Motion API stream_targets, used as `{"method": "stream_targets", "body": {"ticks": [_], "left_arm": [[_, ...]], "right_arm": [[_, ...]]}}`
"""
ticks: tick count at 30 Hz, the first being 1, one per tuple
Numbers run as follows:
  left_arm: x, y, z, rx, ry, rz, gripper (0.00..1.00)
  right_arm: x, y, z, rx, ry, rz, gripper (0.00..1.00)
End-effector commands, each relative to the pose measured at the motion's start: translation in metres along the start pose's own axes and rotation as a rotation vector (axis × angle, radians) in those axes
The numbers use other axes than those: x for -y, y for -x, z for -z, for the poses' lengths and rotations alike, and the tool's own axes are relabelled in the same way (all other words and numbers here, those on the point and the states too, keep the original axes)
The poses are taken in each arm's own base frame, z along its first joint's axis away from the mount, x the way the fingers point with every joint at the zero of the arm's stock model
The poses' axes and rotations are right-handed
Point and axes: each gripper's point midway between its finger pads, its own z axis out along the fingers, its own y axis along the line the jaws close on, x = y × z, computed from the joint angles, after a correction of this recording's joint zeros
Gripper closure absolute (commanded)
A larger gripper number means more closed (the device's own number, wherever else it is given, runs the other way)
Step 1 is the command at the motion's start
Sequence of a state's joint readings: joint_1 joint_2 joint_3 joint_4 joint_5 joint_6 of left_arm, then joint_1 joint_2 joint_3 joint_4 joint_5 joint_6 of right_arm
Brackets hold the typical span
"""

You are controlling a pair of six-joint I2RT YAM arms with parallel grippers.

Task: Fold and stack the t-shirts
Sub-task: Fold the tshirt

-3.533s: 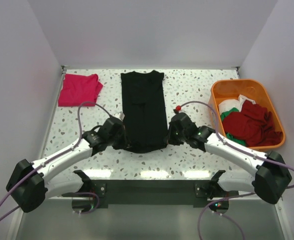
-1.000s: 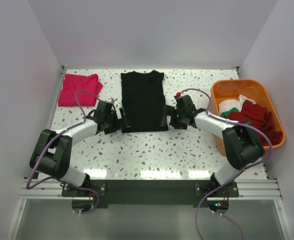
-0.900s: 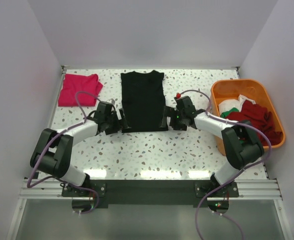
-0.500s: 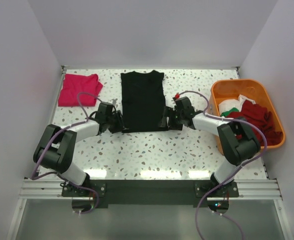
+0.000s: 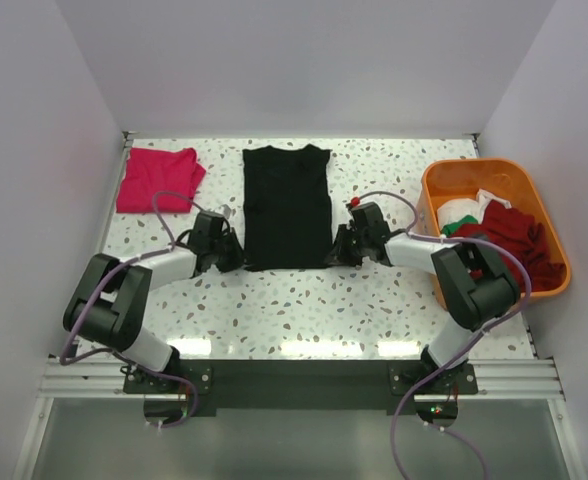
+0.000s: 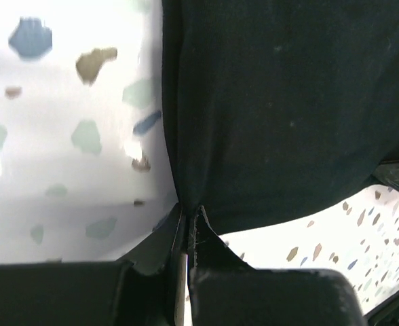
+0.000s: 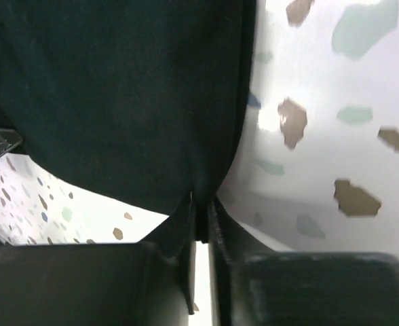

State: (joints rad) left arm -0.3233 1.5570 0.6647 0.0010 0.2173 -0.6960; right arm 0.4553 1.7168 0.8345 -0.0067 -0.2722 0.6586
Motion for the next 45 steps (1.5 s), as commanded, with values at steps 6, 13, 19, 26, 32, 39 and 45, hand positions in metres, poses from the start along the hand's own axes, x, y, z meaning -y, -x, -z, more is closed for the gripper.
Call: {"method": "stream_targets", "body": {"ticks": [6,13,19,26,32,39,45], "left_arm": [[-0.01,-0.056,0.044,-0.083,0.022,-0.054,1.0],[0.002,-0.109,0.082,-0.178,-0.009,-0.09,1.0],[0.008,-0.112,0.118,-0.165,-0.023,-0.091,1.0],[0.032,-0.098,0.139,-0.103,-0.116,-0.096,1.0],[0.056,-0.055,0.152,0.026,-0.114,-0.14,1.0],[0.082,-0.002,0.16,0.195,-0.102,-0.166,1.0],[0.101,0.046,0.164,0.326,-0.051,-0.193,1.0]], "right_arm": [[0.012,-0.065,0.041,-0.161,0.003,0.055,1.0],[0.017,-0.129,0.086,-0.306,-0.011,0.14,1.0],[0.009,-0.148,0.126,-0.304,0.035,0.124,1.0],[-0.024,-0.128,0.153,-0.228,0.13,0.141,1.0],[-0.035,-0.094,0.165,-0.156,0.059,0.212,1.0],[-0.055,-0.043,0.172,-0.03,0.033,0.243,1.0],[-0.073,0.002,0.178,0.051,0.056,0.241,1.0]]}}
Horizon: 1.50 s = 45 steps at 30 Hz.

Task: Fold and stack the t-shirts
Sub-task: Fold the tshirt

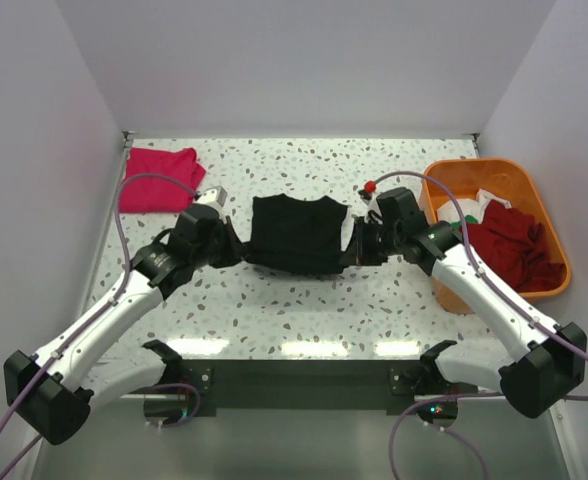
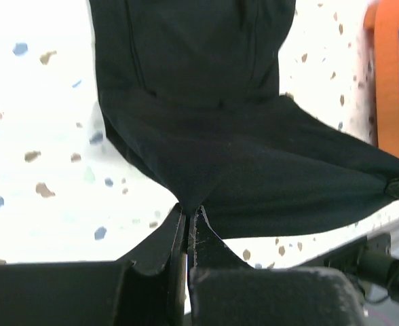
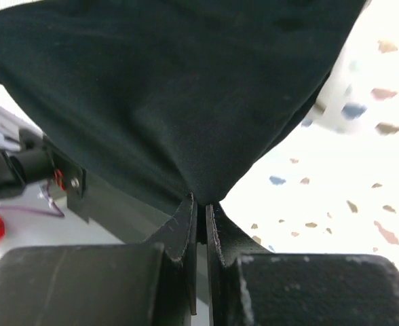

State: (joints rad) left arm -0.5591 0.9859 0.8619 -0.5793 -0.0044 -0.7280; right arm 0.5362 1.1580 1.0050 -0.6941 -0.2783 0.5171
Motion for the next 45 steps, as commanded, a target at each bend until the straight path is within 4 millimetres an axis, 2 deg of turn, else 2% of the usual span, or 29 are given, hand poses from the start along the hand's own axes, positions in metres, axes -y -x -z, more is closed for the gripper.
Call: {"method": "stream_targets", "body": {"ticks": [1,4,10,11,13,14,17,19,22,24,25,26,28,29,30,31,32,33,35,38,39,40,42,43,44,45], "left_arm": [[0.012,0.056,0.003,0.179,0.022,-0.043,1.0],[0.014,0.072,-0.012,0.189,0.036,-0.043,1.0],[0.017,0.114,-0.025,0.246,-0.014,-0.01,1.0],[0.016,0.119,-0.031,0.249,-0.021,-0.004,1.0],[0.017,0.128,-0.035,0.25,-0.055,0.009,1.0],[0.017,0.134,-0.041,0.258,-0.064,0.014,1.0],[0.017,0.144,-0.057,0.256,-0.088,0.018,1.0],[0.021,0.153,-0.063,0.257,-0.1,0.013,1.0],[0.011,0.161,-0.096,0.233,-0.074,0.014,1.0],[0.006,0.168,-0.109,0.23,-0.061,0.016,1.0],[0.007,0.178,-0.112,0.246,-0.056,0.018,1.0],[-0.002,0.174,-0.127,0.216,-0.033,0.022,1.0],[-0.004,0.185,-0.138,0.22,-0.027,0.024,1.0],[-0.012,0.18,-0.153,0.194,-0.009,0.029,1.0],[-0.014,0.182,-0.158,0.191,-0.007,0.032,1.0],[-0.017,0.181,-0.172,0.173,0.002,0.037,1.0],[-0.018,0.181,-0.179,0.169,0.001,0.039,1.0],[-0.019,0.181,-0.184,0.164,-0.002,0.04,1.0],[-0.022,0.18,-0.201,0.15,-0.005,0.043,1.0],[-0.028,0.176,-0.222,0.122,0.007,0.045,1.0],[-0.027,0.18,-0.225,0.129,0.004,0.043,1.0],[-0.035,0.173,-0.236,0.102,0.023,0.05,1.0],[-0.036,0.175,-0.244,0.092,0.029,0.051,1.0],[-0.042,0.167,-0.253,0.067,0.04,0.048,1.0],[-0.044,0.164,-0.257,0.054,0.044,0.047,0.96],[-0.044,0.165,-0.259,0.051,0.043,0.046,0.82]], "right_arm": [[-0.005,0.036,0.008,0.069,-0.001,0.028,1.0],[-0.006,0.059,0.007,0.1,0.014,0.024,1.0],[-0.005,0.097,0.005,0.136,0.055,0.012,1.0],[0.002,0.103,0.0,0.13,0.048,-0.005,1.0],[0.0,0.116,-0.001,0.142,0.074,0.0,1.0],[0.01,0.122,-0.008,0.133,0.056,-0.024,1.0],[0.014,0.145,-0.011,0.146,0.077,-0.028,1.0],[0.017,0.155,-0.023,0.127,0.092,-0.038,1.0],[0.033,0.172,-0.042,0.12,0.088,-0.068,1.0],[0.037,0.185,-0.047,0.13,0.097,-0.074,1.0],[0.046,0.187,-0.061,0.111,0.095,-0.09,1.0],[0.052,0.194,-0.065,0.121,0.098,-0.093,1.0],[0.059,0.207,-0.075,0.133,0.096,-0.081,1.0],[0.075,0.208,-0.09,0.117,0.068,-0.11,1.0],[0.078,0.217,-0.093,0.127,0.063,-0.112,1.0],[0.083,0.22,-0.1,0.121,0.059,-0.112,1.0],[0.095,0.214,-0.118,0.087,0.045,-0.129,1.0],[0.098,0.222,-0.121,0.097,0.029,-0.125,1.0],[0.109,0.219,-0.14,0.074,0.016,-0.133,1.0],[0.122,0.224,-0.153,0.086,-0.011,-0.138,1.0],[0.128,0.224,-0.16,0.077,-0.028,-0.145,1.0],[0.133,0.224,-0.164,0.073,-0.042,-0.147,1.0],[0.143,0.22,-0.174,0.06,-0.069,-0.162,1.0],[0.147,0.219,-0.178,0.059,-0.083,-0.163,0.98],[0.15,0.22,-0.18,0.058,-0.088,-0.172,0.96],[0.154,0.218,-0.186,0.048,-0.093,-0.177,0.95]]}}
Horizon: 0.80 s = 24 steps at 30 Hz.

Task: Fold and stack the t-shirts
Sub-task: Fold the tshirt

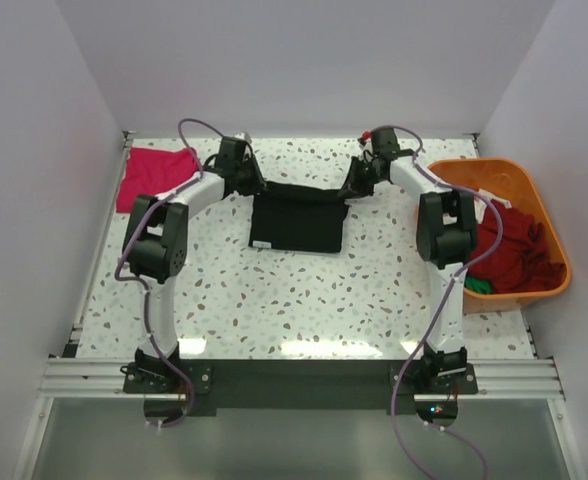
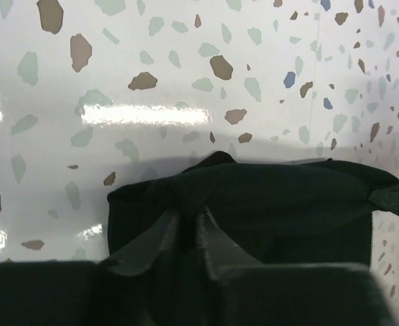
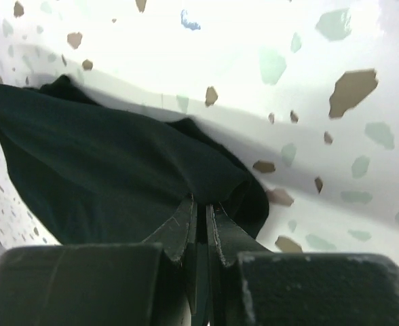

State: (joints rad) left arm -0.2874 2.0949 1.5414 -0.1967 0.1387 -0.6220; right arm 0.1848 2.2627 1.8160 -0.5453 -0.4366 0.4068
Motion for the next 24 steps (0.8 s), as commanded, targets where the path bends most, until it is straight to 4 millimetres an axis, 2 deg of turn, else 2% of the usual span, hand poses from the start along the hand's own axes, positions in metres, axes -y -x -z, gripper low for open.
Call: {"method": "stream_targets", "body": {"ticks": [1,4,5,6,7,8,9,10,11,13,14,15,17,18,19,20,21,22,23,24], "left_arm": [[0.002,0.02,-0.008,0.035,-0.024,-0.028,0.73],[0.002,0.02,-0.011,0.035,-0.027,-0.023,0.45],[0.002,0.02,-0.011,0.036,-0.028,-0.023,0.37],[0.005,0.021,-0.01,0.037,-0.038,-0.024,0.27],[0.008,0.024,-0.007,0.041,-0.046,-0.027,0.22],[0.011,0.026,-0.005,0.044,-0.053,-0.031,0.15],[0.015,0.027,-0.001,0.043,-0.068,-0.035,0.01],[0.02,0.032,0.006,0.058,-0.078,-0.046,0.0],[0.021,0.033,0.009,0.063,-0.079,-0.051,0.0],[0.023,0.034,0.019,0.07,-0.08,-0.073,0.0],[0.023,0.033,0.023,0.069,-0.079,-0.08,0.0],[0.018,0.026,0.024,0.05,-0.071,-0.086,0.0],[0.019,0.023,0.038,0.05,-0.073,-0.11,0.0],[0.009,0.007,0.039,0.02,-0.056,-0.111,0.0],[0.012,0.013,0.052,0.054,-0.057,-0.118,0.0],[0.01,0.009,0.056,0.061,-0.051,-0.121,0.0],[-0.004,-0.006,0.057,0.045,-0.014,-0.117,0.0],[0.001,-0.001,0.068,0.078,-0.03,-0.126,0.0],[0.0,-0.006,0.071,0.076,-0.033,-0.129,0.0],[-0.005,-0.014,0.073,0.065,-0.027,-0.139,0.0]], "right_arm": [[0.005,0.022,-0.003,0.049,-0.031,0.021,0.93],[0.007,0.023,-0.007,0.047,-0.032,0.023,0.74],[0.006,0.024,-0.006,0.048,-0.03,0.025,0.58],[0.002,0.029,-0.003,0.058,-0.024,0.03,0.49],[-0.002,0.032,0.0,0.065,-0.017,0.039,0.41],[-0.005,0.033,0.004,0.066,-0.011,0.041,0.17],[-0.01,0.037,0.009,0.076,-0.003,0.05,0.09],[-0.014,0.04,0.015,0.085,0.004,0.058,0.02],[-0.023,0.045,0.027,0.109,0.011,0.072,0.01],[-0.028,0.047,0.04,0.139,-0.019,0.09,0.01],[-0.04,0.052,0.058,0.181,-0.012,0.123,0.01],[-0.04,0.047,0.062,0.18,-0.027,0.129,0.01],[-0.049,0.039,0.075,0.192,-0.038,0.166,0.01],[-0.053,0.031,0.09,0.208,-0.05,0.181,0.01],[-0.056,0.026,0.096,0.231,-0.087,0.197,0.02],[-0.048,0.012,0.095,0.225,-0.125,0.192,0.01],[-0.058,0.012,0.116,0.277,-0.138,0.211,0.01],[-0.066,0.001,0.117,0.28,-0.145,0.236,0.01],[-0.065,-0.005,0.12,0.299,-0.178,0.242,0.01],[-0.071,-0.025,0.125,0.289,-0.175,0.265,0.01]]}}
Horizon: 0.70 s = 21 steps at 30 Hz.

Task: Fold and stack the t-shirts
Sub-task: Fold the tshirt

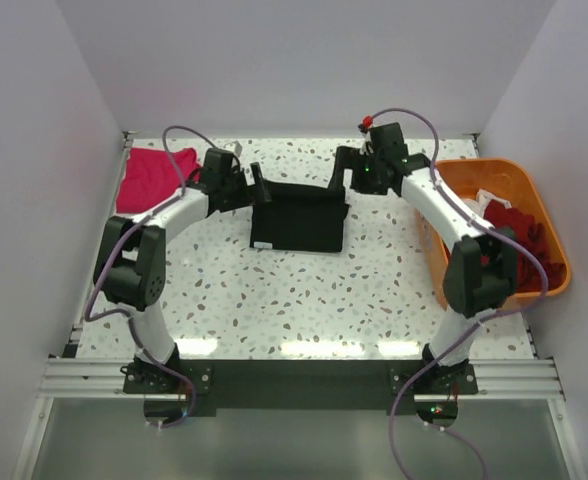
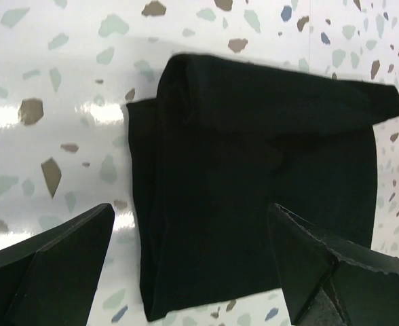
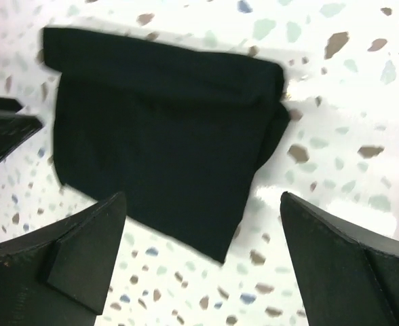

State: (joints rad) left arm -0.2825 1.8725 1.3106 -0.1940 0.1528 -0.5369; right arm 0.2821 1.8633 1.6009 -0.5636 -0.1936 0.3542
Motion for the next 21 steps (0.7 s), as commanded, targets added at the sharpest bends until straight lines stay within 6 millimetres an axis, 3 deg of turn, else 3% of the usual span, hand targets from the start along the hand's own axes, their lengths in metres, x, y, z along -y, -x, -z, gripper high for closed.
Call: {"method": "stream_targets", "body": {"ticks": [1,2,3,4,5,7,12,16,19,21], "left_arm": [[0.003,0.005,0.019,0.069,-0.013,-0.06,0.0],[0.0,0.002,0.018,0.061,-0.005,-0.065,0.0],[-0.004,-0.001,0.017,0.057,0.017,-0.072,0.0],[-0.007,-0.007,0.015,0.038,0.029,-0.077,0.0],[-0.007,-0.011,0.012,0.024,0.025,-0.086,0.0],[-0.008,-0.018,0.005,0.005,0.031,-0.103,0.0],[-0.012,-0.027,-0.017,-0.051,0.054,-0.119,0.0],[-0.018,-0.045,-0.036,-0.09,0.104,-0.145,0.0],[-0.021,-0.056,-0.045,-0.122,0.147,-0.162,0.06],[-0.022,-0.061,-0.049,-0.142,0.161,-0.163,0.18]], "right_arm": [[-0.022,-0.015,0.034,0.094,-0.051,0.092,0.01],[-0.025,-0.02,0.039,0.109,-0.055,0.095,0.01],[-0.021,-0.043,0.036,0.075,-0.064,0.093,0.01],[-0.034,-0.044,0.049,0.11,-0.029,0.092,0.01],[-0.027,-0.065,0.046,0.079,-0.036,0.086,0.01],[-0.032,-0.072,0.061,0.106,-0.016,0.069,0.01],[-0.016,-0.105,0.076,0.083,-0.032,0.049,0.01],[-0.002,-0.123,0.088,0.087,-0.066,0.04,0.01],[0.007,-0.131,0.095,0.084,-0.095,0.039,0.01],[0.009,-0.132,0.1,0.092,-0.103,0.039,0.01]]}}
